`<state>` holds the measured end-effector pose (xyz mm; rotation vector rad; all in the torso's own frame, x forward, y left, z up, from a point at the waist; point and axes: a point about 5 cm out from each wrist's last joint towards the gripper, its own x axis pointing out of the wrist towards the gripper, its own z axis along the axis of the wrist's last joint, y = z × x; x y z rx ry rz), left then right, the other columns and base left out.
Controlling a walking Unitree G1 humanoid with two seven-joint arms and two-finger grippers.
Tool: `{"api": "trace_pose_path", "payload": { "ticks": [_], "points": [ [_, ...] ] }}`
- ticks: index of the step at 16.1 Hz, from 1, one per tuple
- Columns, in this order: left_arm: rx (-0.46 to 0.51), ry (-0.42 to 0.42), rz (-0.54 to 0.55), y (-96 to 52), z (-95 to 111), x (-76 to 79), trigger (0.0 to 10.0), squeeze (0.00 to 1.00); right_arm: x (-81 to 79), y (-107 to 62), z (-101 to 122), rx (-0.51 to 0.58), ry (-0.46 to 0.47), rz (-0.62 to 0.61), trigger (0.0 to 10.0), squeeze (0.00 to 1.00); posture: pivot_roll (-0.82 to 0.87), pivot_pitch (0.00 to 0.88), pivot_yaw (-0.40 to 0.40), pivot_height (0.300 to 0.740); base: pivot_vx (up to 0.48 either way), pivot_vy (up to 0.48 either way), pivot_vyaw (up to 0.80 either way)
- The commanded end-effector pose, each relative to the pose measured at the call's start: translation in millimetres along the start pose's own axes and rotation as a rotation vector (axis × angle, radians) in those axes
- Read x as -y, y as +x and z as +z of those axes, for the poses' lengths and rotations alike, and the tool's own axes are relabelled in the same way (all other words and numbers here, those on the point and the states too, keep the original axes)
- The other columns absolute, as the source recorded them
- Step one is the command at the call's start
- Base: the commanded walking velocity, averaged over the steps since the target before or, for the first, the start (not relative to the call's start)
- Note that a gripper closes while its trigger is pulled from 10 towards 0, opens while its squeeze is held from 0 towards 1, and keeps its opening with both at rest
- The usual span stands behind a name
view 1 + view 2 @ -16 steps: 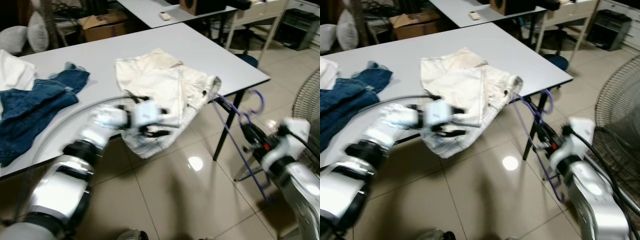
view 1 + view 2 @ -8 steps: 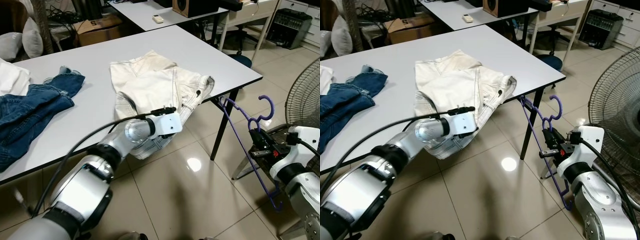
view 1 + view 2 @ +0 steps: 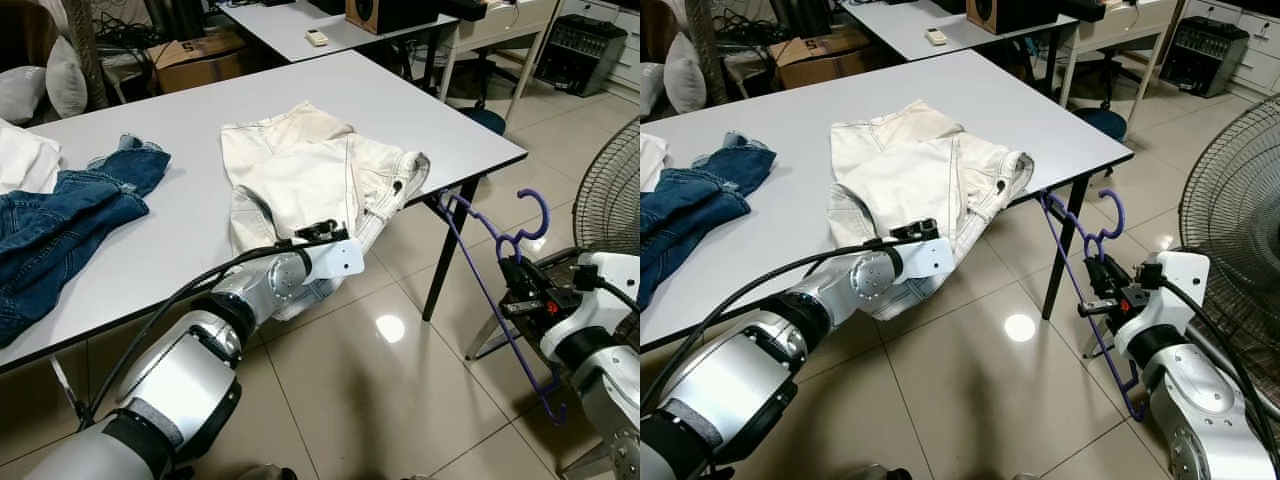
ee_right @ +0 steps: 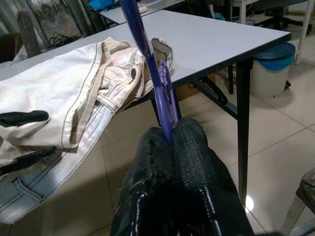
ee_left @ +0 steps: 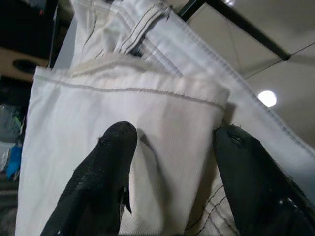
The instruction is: Hang hanger
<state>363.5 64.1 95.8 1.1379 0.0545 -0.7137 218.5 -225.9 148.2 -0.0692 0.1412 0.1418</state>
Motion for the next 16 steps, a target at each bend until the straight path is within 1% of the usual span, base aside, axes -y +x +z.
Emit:
{"api": "trace_pose_path", "payload": {
  "ticks": [1,7,10,12,16],
  "points": [
    [-0.027,0.012,0.034,0.5,-1.2,-7.2,0.0,0.00,-1.1,-2.9,4.1,0.007,-0.005,-0.002,10.0,0.00,-0.24,0.030,0.101,0.740,0.000,0.000,0.00],
    [-0.064,-0.004,0.043,1.0,-3.8,-5.2,0.0,0.00,-1.4,-5.1,4.2,-0.001,-0.008,-0.001,10.0,0.00,-0.25,0.046,0.098,0.740,0.000,0.000,0.00],
    [-0.061,-0.025,0.057,1.4,-2.5,-6.6,0.0,0.00,-2.3,-5.2,4.1,-0.006,-0.008,0.003,10.0,0.00,-0.25,0.047,0.098,0.740,0.000,0.000,0.00],
    [-0.053,-0.061,0.069,1.5,-1.4,-9.5,0.0,0.00,-3.4,-5.1,3.7,-0.007,-0.008,0.004,10.0,0.00,-0.25,0.042,0.098,0.740,0.000,0.000,0.00],
    [-0.055,-0.089,0.073,1.6,-1.1,-12.9,0.0,0.00,-3.9,-3.3,3.7,-0.005,-0.007,0.007,10.0,0.00,-0.24,0.041,0.097,0.740,0.000,0.000,0.00]
  ]
}}
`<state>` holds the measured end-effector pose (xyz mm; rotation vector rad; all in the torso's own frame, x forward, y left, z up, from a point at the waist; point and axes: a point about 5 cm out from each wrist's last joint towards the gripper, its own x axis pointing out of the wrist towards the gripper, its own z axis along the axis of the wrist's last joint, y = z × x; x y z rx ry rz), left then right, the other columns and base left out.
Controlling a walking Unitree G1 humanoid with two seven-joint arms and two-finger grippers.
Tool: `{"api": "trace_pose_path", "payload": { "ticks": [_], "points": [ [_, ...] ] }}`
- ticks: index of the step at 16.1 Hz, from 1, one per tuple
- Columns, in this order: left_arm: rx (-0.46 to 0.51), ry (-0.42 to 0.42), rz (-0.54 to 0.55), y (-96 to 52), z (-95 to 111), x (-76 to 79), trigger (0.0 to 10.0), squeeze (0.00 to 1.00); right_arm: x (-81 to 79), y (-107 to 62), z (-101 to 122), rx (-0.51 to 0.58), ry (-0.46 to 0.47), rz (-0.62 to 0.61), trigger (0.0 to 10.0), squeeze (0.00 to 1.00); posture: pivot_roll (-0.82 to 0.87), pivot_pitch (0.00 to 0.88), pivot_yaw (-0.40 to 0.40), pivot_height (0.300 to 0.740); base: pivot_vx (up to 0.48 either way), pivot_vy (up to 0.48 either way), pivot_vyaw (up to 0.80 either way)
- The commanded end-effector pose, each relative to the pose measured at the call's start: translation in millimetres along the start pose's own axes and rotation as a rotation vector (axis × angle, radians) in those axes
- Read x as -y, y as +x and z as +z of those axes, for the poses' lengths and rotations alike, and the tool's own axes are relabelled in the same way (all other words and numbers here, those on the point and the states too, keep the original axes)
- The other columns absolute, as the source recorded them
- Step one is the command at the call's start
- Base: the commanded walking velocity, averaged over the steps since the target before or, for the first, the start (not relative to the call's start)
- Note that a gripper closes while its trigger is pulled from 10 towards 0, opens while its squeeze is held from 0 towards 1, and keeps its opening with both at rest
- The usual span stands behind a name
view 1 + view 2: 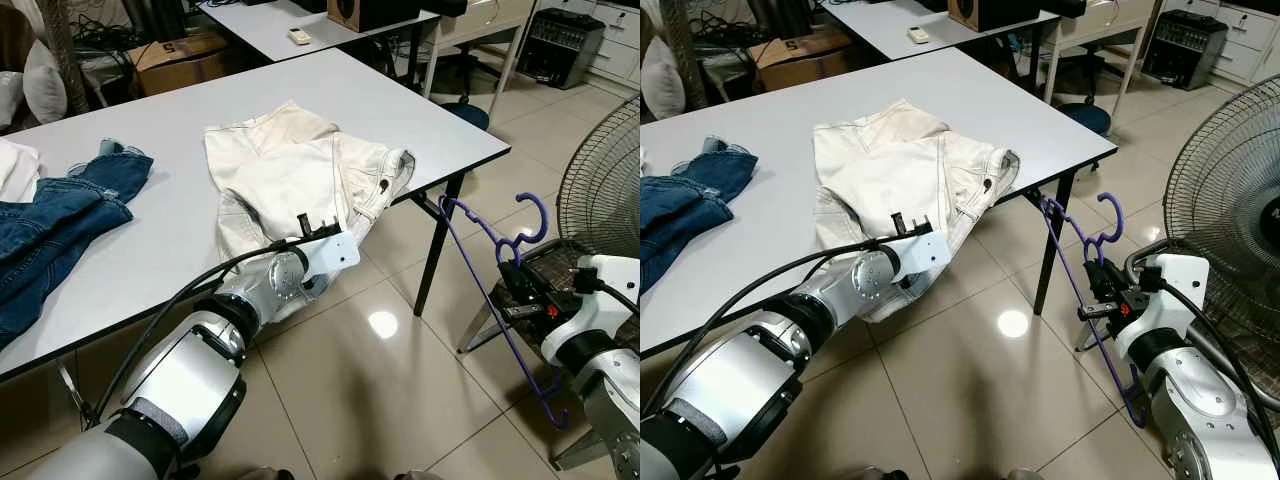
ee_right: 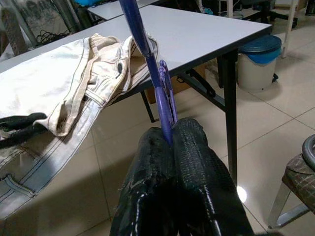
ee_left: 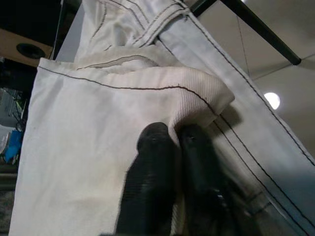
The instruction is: Hang hanger
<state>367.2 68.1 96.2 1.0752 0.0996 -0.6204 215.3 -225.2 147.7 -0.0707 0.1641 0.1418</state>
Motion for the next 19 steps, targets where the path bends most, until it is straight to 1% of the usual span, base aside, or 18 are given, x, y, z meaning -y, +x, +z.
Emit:
{"api": "trace_pose_path", "payload": {
  "ticks": [1,4,5,6,7,8,9,10,11,12,13,14,15,16,17,18,19],
  "points": [
    [0.003,-0.010,0.013,1.1,4,-9.5,0.0,0.00,-3.0,-0.2,5,0.017,-0.006,0.007,10.0,0.00,-0.24,0.040,0.097,0.740,0.000,0.000,0.00],
    [0.000,-0.052,-0.023,0.5,2,-7.6,0.0,0.00,-3.4,0.1,4,0.017,-0.005,0.008,10.0,0.00,-0.24,0.040,0.098,0.740,0.000,0.000,0.00],
    [0.005,-0.121,-0.047,0.7,3,-9.0,0.0,0.00,-3.5,0.1,4,0.017,-0.004,0.007,10.0,0.00,-0.24,0.039,0.099,0.740,0.000,0.000,0.00],
    [0.010,-0.154,-0.049,0.9,4,-10.7,0.0,0.00,-3.6,0.0,4,0.018,-0.003,0.007,10.0,0.00,-0.24,0.038,0.098,0.740,0.000,0.000,0.00],
    [0.039,-0.367,0.012,1.4,10,-33.9,0.0,0.00,-3.1,1.3,4,0.019,-0.002,0.006,10.0,0.00,-0.23,0.035,0.096,0.740,0.000,0.000,0.00],
    [0.062,-0.524,0.077,0.0,12,-54.4,0.0,0.00,-3.3,2.5,5,0.021,-0.002,0.007,10.0,0.00,-0.23,0.033,0.092,0.740,0.000,0.000,0.00],
    [0.071,-0.590,0.124,-2.1,11,-68.4,0.0,0.00,-3.7,3.3,5,0.022,-0.003,0.007,10.0,0.00,-0.23,0.031,0.092,0.740,0.000,0.000,0.00],
    [0.077,-0.720,0.310,-15.2,1,-116.7,0.0,0.00,-2.9,5.3,6,0.027,-0.005,0.007,10.0,0.00,-0.23,0.030,0.092,0.740,0.000,0.000,0.00],
    [0.064,-0.849,0.550,-39.3,-17,-166.7,0.0,0.00,-1.5,6.6,7,0.030,-0.006,0.003,10.0,0.00,-0.22,0.026,0.094,0.740,0.000,0.000,0.00],
    [0.030,-0.944,0.714,-58.8,-35,-191.6,0.0,0.00,-1.3,6.9,6,0.031,-0.005,0.002,10.0,0.00,-0.22,0.024,0.096,0.740,0.000,0.000,0.00],
    [-0.013,-0.964,0.800,-70.2,-48,-200.7,0.0,0.00,-1.2,7.2,6,0.032,-0.003,0.001,10.0,0.00,-0.21,0.022,0.097,0.740,0.000,0.000,0.00],
    [-0.084,-0.984,0.903,-86.1,-67,-209.1,0.0,0.00,-2.3,8.1,5,0.033,0.002,0.001,10.0,0.00,-0.21,0.020,0.100,0.740,0.000,0.000,0.00],
    [-0.147,-0.983,0.939,-95.1,-81,-210.5,0.0,0.00,-4.4,9.3,4,0.034,0.008,0.003,10.0,0.00,-0.20,0.018,0.100,0.740,0.000,0.000,0.00],
    [-0.191,-0.956,0.925,-97.3,-87,-208.1,1.5,0.00,-6.6,10.4,3,0.034,0.013,0.007,10.0,0.00,-0.20,0.018,0.100,0.740,0.000,0.000,0.00],
    [-0.212,-0.943,0.909,-97.0,-89,-205.4,3.3,0.00,-8.0,11.1,3,0.034,0.017,0.010,10.0,0.00,-0.19,0.019,0.097,0.740,0.000,0.000,0.00],
    [-0.257,-0.964,0.850,-93.8,-98,-191.6,10.0,0.00,-10.8,13.2,2,0.033,0.018,0.025,10.0,0.00,-0.19,0.022,0.092,0.740,0.000,0.000,0.00],
    [-0.296,-0.976,0.815,-92.5,-106,-181.0,10.0,1.00,-11.1,13.7,2,0.032,0.017,0.031,10.0,0.00,-0.19,0.022,0.092,0.740,0.000,0.000,0.00]
  ]
}}
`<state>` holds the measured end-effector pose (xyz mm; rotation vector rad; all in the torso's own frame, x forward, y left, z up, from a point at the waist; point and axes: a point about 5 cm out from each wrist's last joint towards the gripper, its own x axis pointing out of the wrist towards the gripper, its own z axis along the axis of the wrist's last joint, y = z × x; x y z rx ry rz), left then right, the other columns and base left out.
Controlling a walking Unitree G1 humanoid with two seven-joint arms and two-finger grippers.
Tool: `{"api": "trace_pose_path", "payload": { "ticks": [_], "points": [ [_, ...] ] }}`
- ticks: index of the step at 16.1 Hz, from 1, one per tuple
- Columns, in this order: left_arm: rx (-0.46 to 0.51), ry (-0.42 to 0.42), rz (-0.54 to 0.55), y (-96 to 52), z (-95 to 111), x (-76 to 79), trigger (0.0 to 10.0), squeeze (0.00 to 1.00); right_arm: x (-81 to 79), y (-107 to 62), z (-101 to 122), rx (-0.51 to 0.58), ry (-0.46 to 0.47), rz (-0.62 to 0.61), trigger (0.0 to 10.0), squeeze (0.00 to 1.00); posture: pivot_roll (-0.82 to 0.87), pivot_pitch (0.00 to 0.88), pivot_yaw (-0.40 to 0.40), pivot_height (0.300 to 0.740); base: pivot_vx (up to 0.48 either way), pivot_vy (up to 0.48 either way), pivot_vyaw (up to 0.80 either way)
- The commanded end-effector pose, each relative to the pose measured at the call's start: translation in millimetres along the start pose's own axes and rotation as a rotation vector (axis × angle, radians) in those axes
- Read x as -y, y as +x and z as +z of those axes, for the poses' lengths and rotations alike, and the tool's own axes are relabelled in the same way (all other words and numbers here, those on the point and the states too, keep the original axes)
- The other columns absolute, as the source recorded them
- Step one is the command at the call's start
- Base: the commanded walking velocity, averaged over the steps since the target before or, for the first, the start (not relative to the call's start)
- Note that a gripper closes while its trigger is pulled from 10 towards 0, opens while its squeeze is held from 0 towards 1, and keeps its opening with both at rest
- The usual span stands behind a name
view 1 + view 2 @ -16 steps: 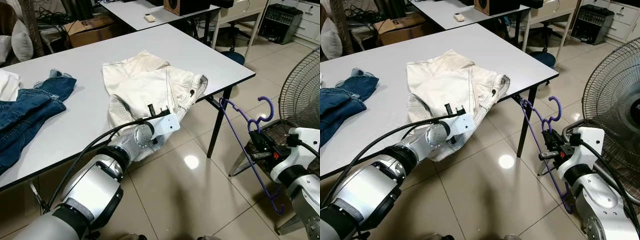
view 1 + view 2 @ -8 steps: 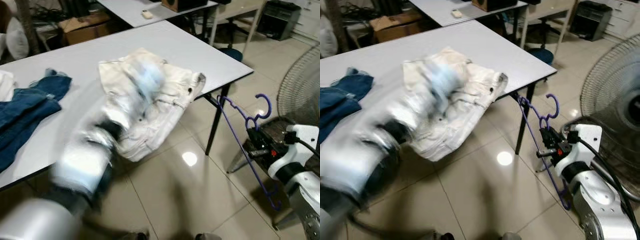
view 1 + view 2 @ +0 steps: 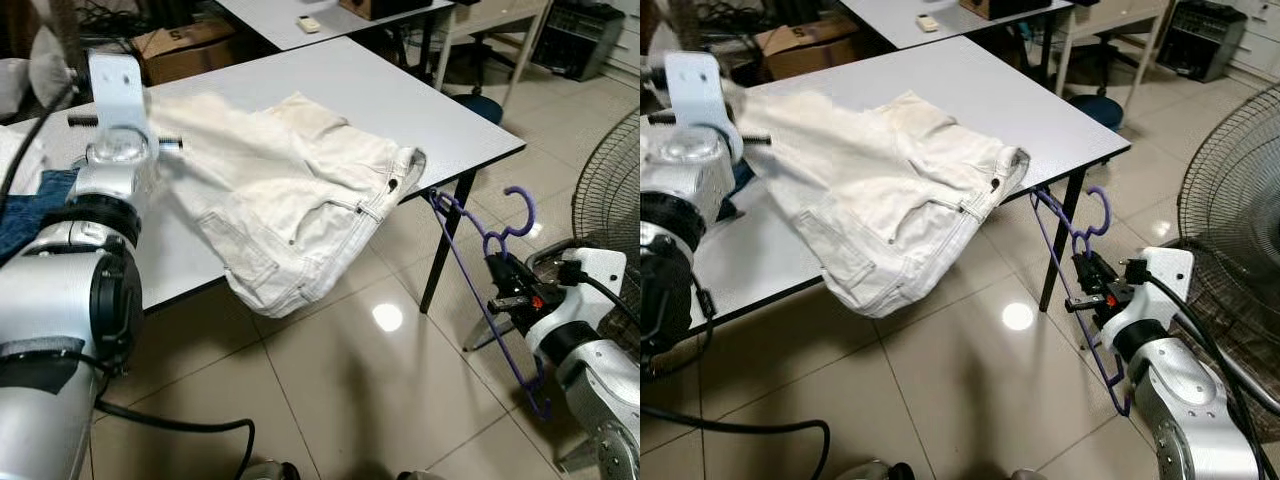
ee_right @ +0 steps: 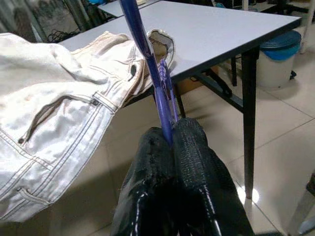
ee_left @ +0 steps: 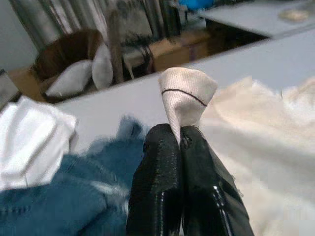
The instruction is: Hang hanger
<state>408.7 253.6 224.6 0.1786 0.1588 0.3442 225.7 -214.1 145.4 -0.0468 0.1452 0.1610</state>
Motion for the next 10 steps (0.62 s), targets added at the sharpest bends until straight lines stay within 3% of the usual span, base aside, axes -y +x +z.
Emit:
{"api": "trace_pose_path", "payload": {
  "ticks": [1,3,8,9,10],
  "points": [
    [-0.044,0.017,-0.004,-0.2,-10,-2.7,10.0,1.00,-1.4,1.8,2,0.011,-0.005,0.012,10.0,0.00,-0.19,0.022,0.092,0.740,0.000,0.000,0.00],
    [-0.063,0.056,0.010,-0.6,-20,-7.3,10.0,1.00,-0.6,2.3,2,0.010,-0.010,0.015,10.0,0.00,-0.19,0.024,0.078,0.740,0.000,0.000,0.00],
    [0.046,0.133,0.015,0.6,-1,-13.3,10.0,1.00,-0.9,6.3,4,0.013,-0.017,0.028,10.0,0.00,-0.19,0.009,0.074,0.740,0.000,0.000,0.00],
    [0.071,0.040,-0.049,0.3,5,-7.0,10.0,1.00,-0.6,6.2,4,0.015,-0.015,0.022,10.0,0.00,-0.18,0.006,0.077,0.740,0.000,0.000,0.00],
    [0.086,-0.079,-0.178,-1.2,6,6.9,10.0,0.67,-0.8,5.4,5,0.017,-0.012,0.005,10.0,0.00,-0.18,0.003,0.077,0.740,0.000,0.000,0.00]
  ]
}}
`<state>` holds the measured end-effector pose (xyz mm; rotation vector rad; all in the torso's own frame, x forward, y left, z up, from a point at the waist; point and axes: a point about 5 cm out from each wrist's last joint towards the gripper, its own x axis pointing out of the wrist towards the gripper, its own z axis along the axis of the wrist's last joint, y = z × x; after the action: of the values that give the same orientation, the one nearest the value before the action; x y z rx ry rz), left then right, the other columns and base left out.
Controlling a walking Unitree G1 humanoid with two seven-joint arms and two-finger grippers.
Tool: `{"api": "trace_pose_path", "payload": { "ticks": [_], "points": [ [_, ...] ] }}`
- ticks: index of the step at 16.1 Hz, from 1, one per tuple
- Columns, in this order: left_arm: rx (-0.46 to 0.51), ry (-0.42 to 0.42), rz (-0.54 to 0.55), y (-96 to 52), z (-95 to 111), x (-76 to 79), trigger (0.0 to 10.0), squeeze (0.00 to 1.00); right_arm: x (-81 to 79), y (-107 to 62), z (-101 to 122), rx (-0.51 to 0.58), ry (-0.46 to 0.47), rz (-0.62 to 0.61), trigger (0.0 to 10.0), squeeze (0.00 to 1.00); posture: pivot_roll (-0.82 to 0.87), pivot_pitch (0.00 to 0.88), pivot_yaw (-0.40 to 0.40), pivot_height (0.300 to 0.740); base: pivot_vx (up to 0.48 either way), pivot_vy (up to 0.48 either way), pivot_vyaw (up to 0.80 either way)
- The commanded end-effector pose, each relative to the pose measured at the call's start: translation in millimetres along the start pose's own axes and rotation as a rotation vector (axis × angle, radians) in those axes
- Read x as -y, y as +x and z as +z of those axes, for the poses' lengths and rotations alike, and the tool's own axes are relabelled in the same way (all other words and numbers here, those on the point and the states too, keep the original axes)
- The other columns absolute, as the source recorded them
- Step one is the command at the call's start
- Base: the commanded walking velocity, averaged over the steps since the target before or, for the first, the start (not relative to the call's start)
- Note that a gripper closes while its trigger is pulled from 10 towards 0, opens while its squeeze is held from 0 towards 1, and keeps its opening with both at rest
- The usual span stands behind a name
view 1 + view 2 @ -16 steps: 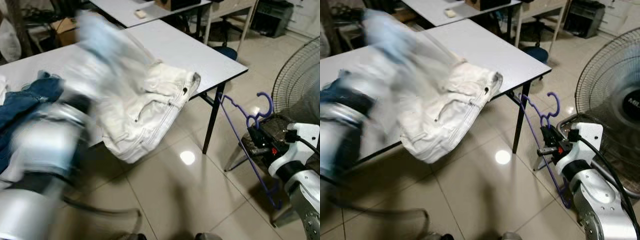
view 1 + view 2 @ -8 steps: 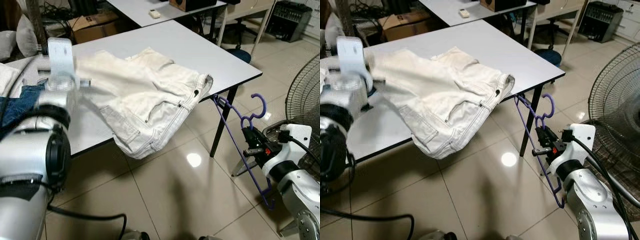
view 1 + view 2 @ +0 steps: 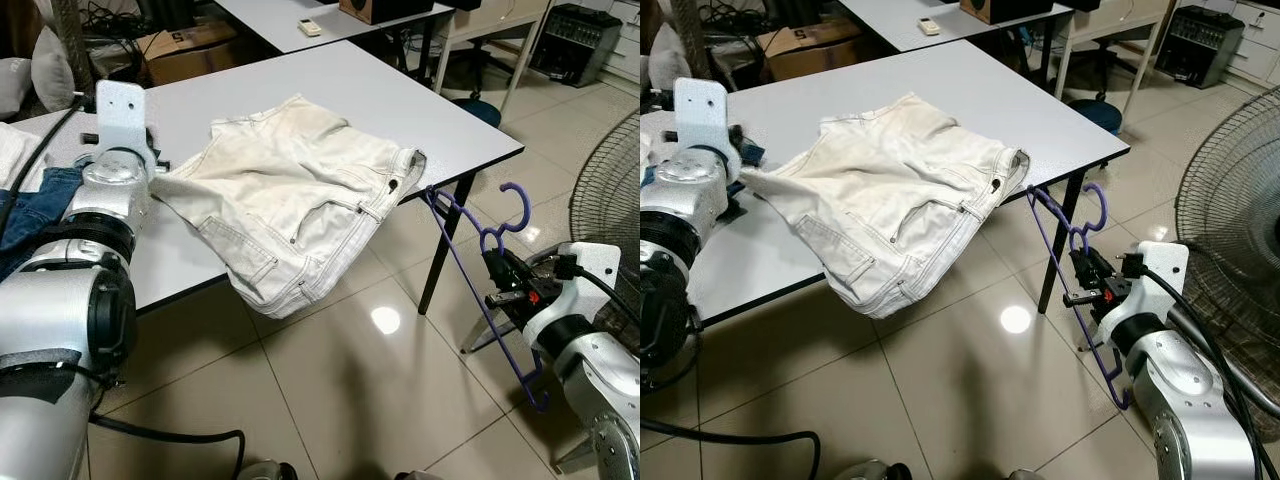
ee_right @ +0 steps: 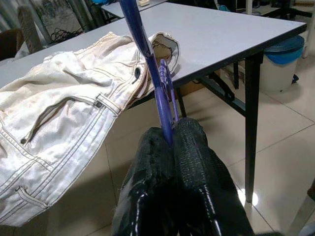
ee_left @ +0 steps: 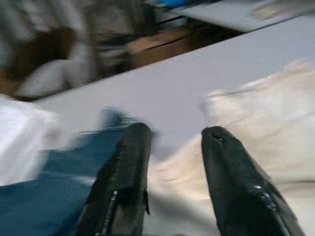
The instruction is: Hang hanger
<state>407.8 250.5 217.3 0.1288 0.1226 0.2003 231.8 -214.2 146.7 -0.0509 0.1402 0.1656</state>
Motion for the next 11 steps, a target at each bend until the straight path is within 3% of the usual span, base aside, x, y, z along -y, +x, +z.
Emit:
{"api": "trace_pose_path", "payload": {
  "ticks": [1,2,6,8,9,11],
  "points": [
    [0.053,-0.070,-0.122,0.3,9,15.2,10.0,0.10,-2.9,0.1,3,0.009,-0.009,-0.017,10.0,0.00,-0.17,0.000,0.073,0.740,0.000,0.000,0.00],
    [0.047,-0.100,-0.181,-0.6,2,24.9,10.0,0.00,-4.7,1.3,5,0.011,-0.017,-0.032,10.0,0.00,-0.16,0.000,0.064,0.740,0.000,0.000,0.00],
    [0.127,-0.164,-0.409,-12.8,-24,61.0,10.0,0.00,-12.6,10.4,19,0.069,-0.090,-0.045,10.0,0.00,-0.13,0.000,0.030,0.740,0.000,0.000,0.00],
    [0.225,-0.157,-0.476,-44.2,-51,75.2,10.0,0.00,-19.0,14.7,24,0.102,-0.127,-0.035,10.0,0.00,-0.12,0.000,0.013,0.740,0.000,0.000,0.00],
    [0.236,-0.156,-0.472,-61.3,-61,78.2,10.0,0.00,-25.2,13.4,18,0.073,-0.081,0.044,10.0,0.00,-0.12,0.000,0.009,0.740,0.000,0.000,0.00],
    [0.229,-0.163,-0.454,-82.6,-79,78.6,10.0,0.00,-23.8,12.6,12,0.065,-0.076,0.000,10.0,0.00,-0.10,0.001,0.001,0.740,0.000,-0.142,0.00]
  ]
}}
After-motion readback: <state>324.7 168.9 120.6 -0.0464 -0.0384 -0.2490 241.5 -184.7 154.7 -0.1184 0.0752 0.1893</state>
